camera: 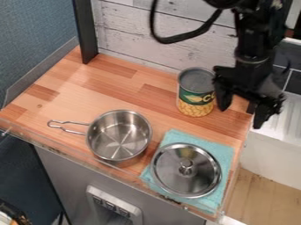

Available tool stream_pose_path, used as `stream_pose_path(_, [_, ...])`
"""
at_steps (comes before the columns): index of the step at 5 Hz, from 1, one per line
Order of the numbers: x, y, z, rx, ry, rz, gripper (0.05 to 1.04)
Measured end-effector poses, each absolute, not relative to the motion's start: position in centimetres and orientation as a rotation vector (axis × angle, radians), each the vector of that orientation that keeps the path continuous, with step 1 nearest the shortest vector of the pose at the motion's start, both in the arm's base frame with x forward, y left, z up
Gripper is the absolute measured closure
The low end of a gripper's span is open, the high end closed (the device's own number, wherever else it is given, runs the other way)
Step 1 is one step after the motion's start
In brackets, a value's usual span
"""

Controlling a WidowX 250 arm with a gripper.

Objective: Move green and yellow can from top right of the table to the top left of table

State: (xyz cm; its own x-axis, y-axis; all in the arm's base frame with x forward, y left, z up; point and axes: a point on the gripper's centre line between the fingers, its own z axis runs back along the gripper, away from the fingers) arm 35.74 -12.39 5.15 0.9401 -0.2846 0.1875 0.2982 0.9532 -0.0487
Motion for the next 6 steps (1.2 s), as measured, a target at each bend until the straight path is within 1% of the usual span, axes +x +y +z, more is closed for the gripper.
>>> stream_pose_path(1, [38.5, -12.0, 4.7, -0.095, -0.194, -0.282, 0.082])
stream_pose_path(2, [39.4, -11.6, 4.5, -0.119, -0.188, -0.270, 0.082])
stream_pose_path(4, [39.5, -10.3, 4.3, -0.085, -0.180, -0.270, 0.082])
stream_pose_path(5, [39.2, -6.2, 3.0, -0.046, -0.142, -0.168, 0.082])
stream_pose_path(6, [38.5, -4.0, 2.4, -0.037, -0.113, -0.127, 0.082])
